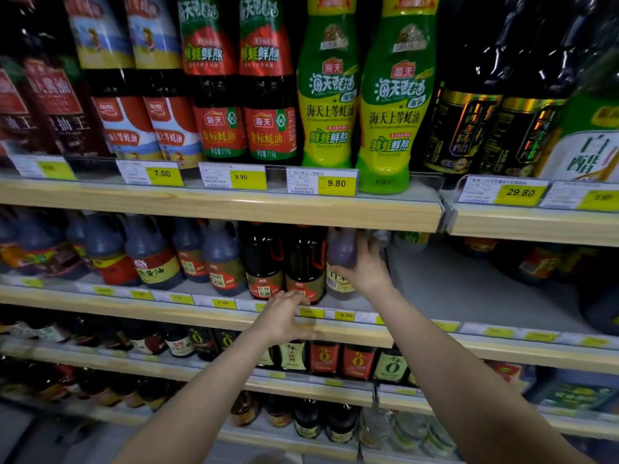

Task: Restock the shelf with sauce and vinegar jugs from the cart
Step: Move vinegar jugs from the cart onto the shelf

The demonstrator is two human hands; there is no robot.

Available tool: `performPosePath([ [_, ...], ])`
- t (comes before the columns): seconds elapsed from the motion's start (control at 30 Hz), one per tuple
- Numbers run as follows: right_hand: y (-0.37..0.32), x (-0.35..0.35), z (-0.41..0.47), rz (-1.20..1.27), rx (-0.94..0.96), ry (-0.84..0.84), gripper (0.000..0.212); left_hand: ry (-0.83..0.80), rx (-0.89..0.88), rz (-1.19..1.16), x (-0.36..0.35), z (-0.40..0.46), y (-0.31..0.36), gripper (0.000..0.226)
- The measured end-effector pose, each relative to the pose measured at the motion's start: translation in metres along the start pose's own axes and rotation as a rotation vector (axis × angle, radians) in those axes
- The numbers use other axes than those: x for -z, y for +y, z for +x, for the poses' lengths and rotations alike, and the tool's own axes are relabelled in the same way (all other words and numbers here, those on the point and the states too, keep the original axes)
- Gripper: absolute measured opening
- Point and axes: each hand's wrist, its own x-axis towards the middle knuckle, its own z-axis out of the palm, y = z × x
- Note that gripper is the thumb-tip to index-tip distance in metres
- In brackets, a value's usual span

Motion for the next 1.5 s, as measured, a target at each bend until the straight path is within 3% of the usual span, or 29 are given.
performPosePath([
  [0.13,0.005,0.018,-0.018,-0.050,0.056,-0.029,0.103,0.025,0.017,-0.079,0.006,-0.010,0.005,0.078],
  [0.27,0.018,0.026,-0.067,-0.073,0.115,-0.024,0.084,0.204,0.027,-0.285,-0.002,-0.047,0.020,0.063],
  [0.33,0.023,0.026,-0.090,-0.050,0.146,-0.066,0.068,0.225,0.030,-0.278,-0.007,-0.066,0.026,0.050],
  [0.47,0.010,0.029,-0.117,-0.013,0.201,-0.369,0.040,0.175,0.123,-0.289,-0.006,-0.107,0.031,0.027],
  [0.57,-0.012,0.026,-0.139,0.043,0.184,-0.667,0.032,0.120,0.181,-0.296,-0.007,-0.144,0.023,0.024],
  [0.63,-0.024,0.015,-0.157,0.069,0.191,-0.755,0.029,0.103,0.204,-0.316,-0.012,-0.172,0.014,0.023],
  [0.73,-0.034,-0.010,-0.191,0.151,0.189,-0.773,0.026,0.162,0.242,-0.410,-0.026,-0.218,-0.003,0.022],
  [0.9,-0.063,-0.062,-0.261,0.334,0.139,-0.796,0.025,0.263,0.365,-0.492,-0.052,-0.312,-0.037,0.040],
  [1.07,-0.105,-0.133,-0.324,0.353,0.125,-0.885,0.023,0.266,0.530,-0.491,-0.059,-0.406,-0.098,0.031],
  [1.27,-0.193,-0.205,-0.394,0.414,0.072,-0.902,0.020,0.333,0.575,-0.565,-0.039,-0.511,-0.171,0.019],
  [1.5,-0.291,-0.268,-0.422,0.479,0.071,-1.008,0.018,0.434,0.683,-0.634,-0.013,-0.588,-0.248,0.020],
])
